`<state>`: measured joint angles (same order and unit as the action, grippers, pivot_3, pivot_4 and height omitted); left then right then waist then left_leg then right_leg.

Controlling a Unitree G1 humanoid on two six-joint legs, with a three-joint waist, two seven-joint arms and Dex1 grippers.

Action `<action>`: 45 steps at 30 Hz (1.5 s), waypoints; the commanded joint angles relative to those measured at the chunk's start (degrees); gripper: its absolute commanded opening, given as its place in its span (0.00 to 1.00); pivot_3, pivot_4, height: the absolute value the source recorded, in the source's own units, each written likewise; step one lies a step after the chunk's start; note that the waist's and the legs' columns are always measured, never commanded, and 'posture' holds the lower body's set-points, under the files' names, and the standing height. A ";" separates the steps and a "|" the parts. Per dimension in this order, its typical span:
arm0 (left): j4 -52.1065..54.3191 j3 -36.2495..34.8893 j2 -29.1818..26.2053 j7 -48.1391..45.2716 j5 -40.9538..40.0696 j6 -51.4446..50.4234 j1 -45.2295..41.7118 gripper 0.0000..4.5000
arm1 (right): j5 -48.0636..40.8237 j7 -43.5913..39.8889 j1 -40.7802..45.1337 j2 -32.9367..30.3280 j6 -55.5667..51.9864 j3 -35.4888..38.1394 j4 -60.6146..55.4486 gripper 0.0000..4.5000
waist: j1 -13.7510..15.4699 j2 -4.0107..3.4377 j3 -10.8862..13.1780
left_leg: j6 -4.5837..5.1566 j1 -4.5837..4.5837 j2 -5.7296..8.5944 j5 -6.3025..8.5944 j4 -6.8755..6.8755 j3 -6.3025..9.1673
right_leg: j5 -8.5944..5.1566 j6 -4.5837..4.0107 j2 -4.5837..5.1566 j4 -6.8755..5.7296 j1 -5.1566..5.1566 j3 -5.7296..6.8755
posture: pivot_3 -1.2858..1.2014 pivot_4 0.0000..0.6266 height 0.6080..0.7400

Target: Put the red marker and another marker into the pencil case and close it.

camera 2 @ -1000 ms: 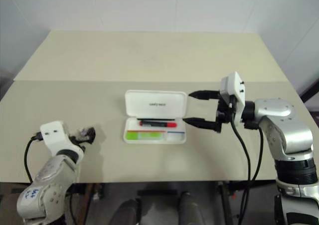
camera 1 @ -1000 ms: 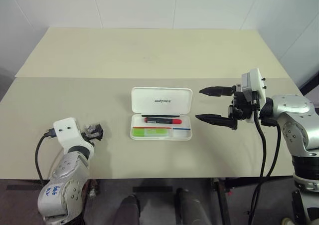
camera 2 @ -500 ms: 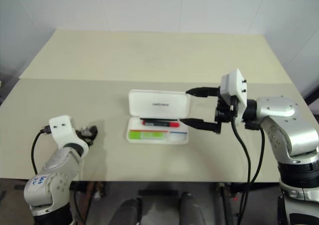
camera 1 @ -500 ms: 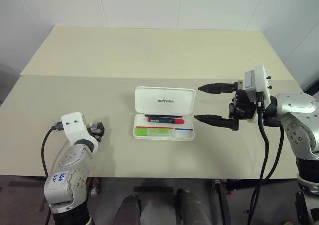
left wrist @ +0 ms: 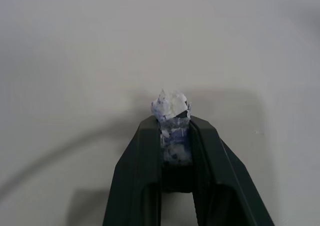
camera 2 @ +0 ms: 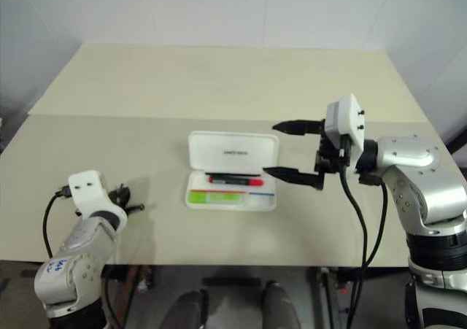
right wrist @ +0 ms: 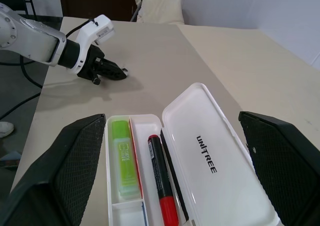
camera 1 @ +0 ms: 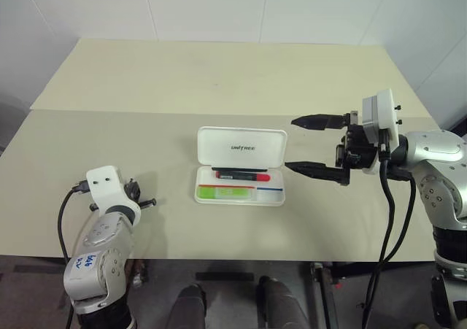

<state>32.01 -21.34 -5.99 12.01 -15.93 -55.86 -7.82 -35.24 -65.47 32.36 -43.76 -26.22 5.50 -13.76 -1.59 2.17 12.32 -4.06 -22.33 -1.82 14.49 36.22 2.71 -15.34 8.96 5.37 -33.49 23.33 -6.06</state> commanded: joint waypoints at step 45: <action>-28.56 41.32 -18.88 -71.11 -2.67 30.14 -28.57 0.07 | -7.50 11.41 -29.42 -6.05 -6.09 22.33 -20.97 1.00 | 0.30 -0.02 0.02 | 0.07 -0.08 0.01 -0.01 -0.11 0.00 | 0.03 0.05 0.00 0.00 0.05 -0.02 | 0.52 0.24 1.00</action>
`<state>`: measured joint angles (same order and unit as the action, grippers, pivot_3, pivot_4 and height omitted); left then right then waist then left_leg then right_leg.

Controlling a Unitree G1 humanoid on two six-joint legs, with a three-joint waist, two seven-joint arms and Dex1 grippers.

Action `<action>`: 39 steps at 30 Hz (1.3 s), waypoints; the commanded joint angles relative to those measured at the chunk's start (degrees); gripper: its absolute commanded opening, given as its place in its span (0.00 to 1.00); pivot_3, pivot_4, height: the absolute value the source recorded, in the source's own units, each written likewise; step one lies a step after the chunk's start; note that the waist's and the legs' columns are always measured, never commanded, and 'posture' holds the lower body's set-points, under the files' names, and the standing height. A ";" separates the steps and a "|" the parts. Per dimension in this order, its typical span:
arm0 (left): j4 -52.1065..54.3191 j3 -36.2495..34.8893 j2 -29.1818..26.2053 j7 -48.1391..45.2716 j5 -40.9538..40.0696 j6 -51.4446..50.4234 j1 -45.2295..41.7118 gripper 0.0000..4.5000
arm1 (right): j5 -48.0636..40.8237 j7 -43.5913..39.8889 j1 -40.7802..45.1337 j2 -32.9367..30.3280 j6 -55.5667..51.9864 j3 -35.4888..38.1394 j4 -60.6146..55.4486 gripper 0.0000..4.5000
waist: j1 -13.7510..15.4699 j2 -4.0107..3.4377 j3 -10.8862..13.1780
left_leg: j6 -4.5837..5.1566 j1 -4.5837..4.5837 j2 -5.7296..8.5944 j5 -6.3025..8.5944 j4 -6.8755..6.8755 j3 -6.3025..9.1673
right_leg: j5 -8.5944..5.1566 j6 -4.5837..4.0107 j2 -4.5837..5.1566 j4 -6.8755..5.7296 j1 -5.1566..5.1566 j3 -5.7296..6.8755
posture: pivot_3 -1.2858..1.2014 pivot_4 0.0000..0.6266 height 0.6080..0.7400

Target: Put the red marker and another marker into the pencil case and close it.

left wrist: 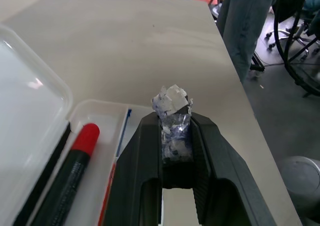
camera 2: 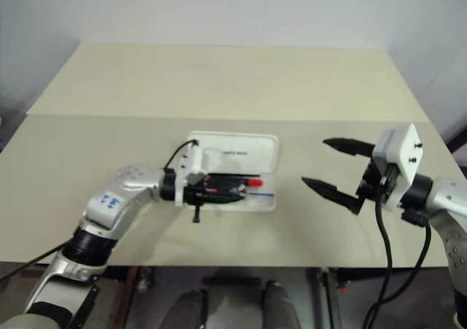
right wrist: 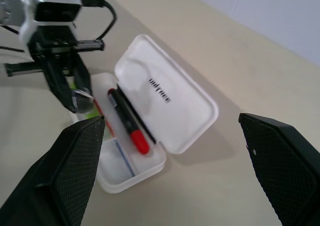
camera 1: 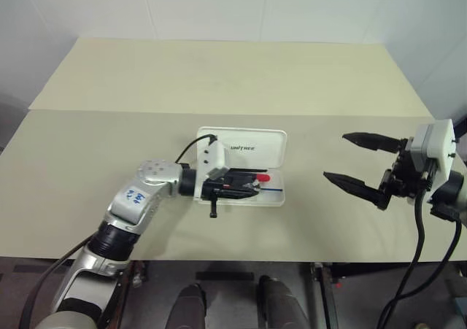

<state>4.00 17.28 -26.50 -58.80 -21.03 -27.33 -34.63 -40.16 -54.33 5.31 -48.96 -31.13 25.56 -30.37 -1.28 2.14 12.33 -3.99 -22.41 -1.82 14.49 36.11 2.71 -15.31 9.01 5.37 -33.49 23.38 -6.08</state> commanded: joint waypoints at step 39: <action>-19.44 5.15 14.08 4.76 18.03 11.28 -9.56 0.07 | -7.60 6.06 -4.99 -1.03 -2.70 -1.08 -10.01 1.00 | -0.18 0.01 0.01 | 0.05 -0.01 0.00 -0.05 0.05 -0.01 | 0.00 0.01 -0.01 0.08 -0.02 0.00 | 0.52 0.24 1.00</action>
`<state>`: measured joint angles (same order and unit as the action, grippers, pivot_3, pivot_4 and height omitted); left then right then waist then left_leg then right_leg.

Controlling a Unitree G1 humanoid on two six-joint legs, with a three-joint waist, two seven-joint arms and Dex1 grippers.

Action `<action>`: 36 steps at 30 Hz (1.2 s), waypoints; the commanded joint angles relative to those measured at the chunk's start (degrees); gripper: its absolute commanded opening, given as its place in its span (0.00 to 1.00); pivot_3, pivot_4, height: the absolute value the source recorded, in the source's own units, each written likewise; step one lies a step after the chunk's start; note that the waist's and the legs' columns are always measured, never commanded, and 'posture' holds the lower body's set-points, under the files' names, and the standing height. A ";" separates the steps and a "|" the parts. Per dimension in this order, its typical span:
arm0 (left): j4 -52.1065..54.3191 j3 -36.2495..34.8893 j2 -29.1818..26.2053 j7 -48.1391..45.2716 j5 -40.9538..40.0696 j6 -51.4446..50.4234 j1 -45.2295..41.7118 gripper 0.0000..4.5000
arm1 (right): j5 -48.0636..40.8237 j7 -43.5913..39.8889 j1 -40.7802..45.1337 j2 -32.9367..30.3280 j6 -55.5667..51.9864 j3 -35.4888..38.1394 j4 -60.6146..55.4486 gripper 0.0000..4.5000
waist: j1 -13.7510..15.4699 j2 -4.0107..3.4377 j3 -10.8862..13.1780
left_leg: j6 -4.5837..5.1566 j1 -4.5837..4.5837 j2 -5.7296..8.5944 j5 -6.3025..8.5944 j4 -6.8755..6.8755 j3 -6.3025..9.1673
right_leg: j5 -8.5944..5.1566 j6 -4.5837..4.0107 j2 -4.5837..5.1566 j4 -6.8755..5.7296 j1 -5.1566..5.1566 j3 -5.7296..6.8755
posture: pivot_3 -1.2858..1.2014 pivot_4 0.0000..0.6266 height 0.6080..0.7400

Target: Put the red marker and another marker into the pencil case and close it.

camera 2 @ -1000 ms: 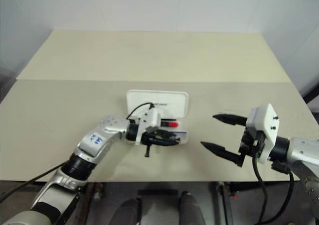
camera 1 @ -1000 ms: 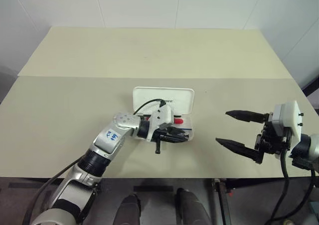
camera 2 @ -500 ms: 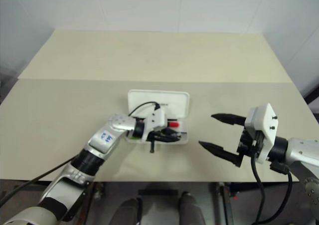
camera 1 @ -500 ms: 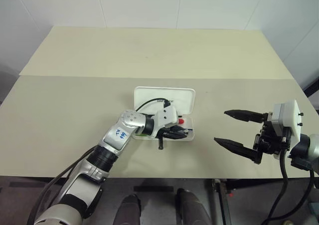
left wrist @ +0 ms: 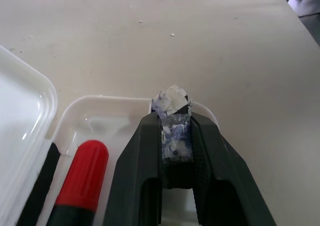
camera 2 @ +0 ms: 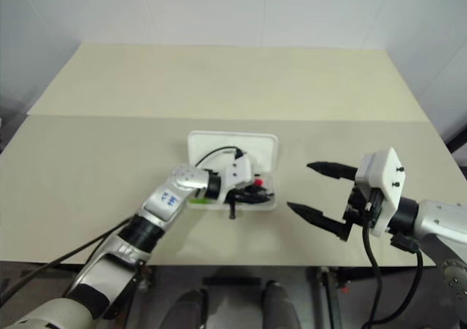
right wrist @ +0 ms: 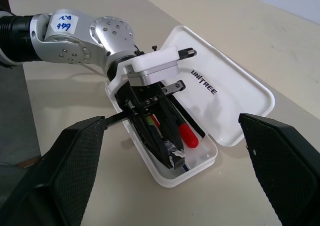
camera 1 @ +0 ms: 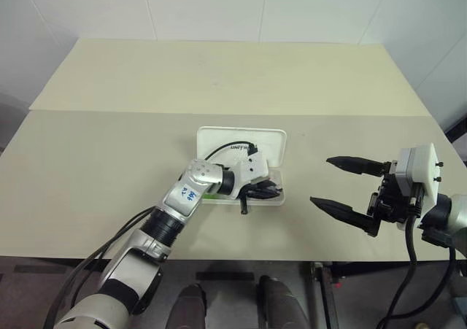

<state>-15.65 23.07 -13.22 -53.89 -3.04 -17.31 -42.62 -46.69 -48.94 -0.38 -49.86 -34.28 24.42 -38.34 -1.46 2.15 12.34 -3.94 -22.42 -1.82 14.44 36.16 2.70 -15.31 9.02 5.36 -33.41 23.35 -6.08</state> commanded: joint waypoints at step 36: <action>10.58 -31.73 -21.60 -11.77 -21.95 0.85 13.12 1.00 | 3.15 -4.73 8.50 -0.06 4.75 -7.02 7.52 1.00 | -0.27 -0.01 -0.01 | 0.01 0.10 -0.02 -0.02 0.01 0.00 | -0.02 -0.06 0.00 -0.17 0.01 0.00 | 0.52 0.24 1.00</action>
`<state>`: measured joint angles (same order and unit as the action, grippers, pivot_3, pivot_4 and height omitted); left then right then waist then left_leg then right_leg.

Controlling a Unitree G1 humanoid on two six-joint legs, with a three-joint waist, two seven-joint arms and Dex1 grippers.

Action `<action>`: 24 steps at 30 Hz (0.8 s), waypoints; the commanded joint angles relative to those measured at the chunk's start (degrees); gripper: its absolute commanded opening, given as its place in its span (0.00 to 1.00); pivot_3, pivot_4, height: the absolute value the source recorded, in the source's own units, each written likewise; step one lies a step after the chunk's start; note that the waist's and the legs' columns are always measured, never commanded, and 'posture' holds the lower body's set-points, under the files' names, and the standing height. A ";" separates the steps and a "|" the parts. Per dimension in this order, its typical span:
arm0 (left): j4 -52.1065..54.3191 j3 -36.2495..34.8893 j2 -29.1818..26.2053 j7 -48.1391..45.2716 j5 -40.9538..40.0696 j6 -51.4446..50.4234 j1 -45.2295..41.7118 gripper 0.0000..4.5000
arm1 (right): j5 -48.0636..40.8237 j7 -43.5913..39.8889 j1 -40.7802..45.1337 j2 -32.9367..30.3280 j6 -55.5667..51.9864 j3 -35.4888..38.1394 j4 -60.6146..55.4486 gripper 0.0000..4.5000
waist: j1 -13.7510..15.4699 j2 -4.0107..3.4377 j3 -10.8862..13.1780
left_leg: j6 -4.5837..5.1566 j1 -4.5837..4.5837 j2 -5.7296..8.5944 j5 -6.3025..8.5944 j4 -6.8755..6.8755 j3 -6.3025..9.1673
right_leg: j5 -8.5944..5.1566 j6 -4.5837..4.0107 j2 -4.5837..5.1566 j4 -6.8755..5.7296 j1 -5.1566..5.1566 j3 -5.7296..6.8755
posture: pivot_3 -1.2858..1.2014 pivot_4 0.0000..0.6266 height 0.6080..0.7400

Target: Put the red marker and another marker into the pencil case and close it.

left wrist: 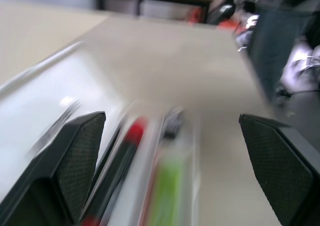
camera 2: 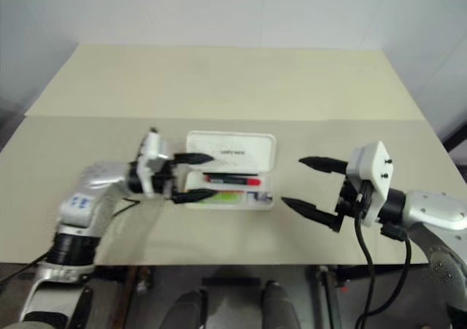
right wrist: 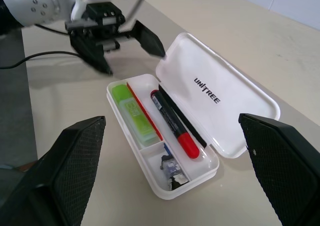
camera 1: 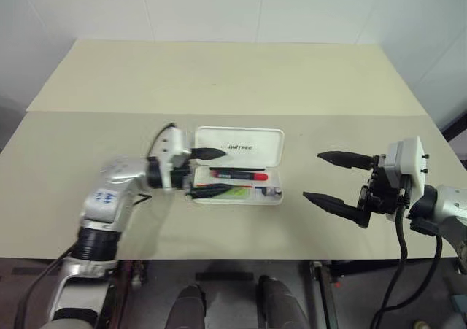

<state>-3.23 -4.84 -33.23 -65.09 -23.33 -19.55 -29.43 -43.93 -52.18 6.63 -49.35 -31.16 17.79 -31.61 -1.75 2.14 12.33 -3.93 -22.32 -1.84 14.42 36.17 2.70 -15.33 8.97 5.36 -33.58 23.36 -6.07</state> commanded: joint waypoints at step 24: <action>-17.54 -8.94 0.95 15.17 1.62 11.37 -8.50 0.01 | 4.83 -8.78 6.43 -1.21 4.47 -3.00 8.20 1.00 | 0.20 0.01 0.00 | -0.03 -0.04 0.00 0.03 0.01 0.01 | 0.26 0.50 0.01 -0.15 0.05 0.04 | 0.52 0.24 1.00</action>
<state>-19.55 -12.68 -32.35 -51.81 -22.20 -9.36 -36.59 -39.52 -60.50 12.69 -49.70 -28.00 13.73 -23.72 -1.55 2.15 12.33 -3.95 -22.36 -1.84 14.45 36.17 2.71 -14.91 9.76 5.37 -33.72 23.41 -6.03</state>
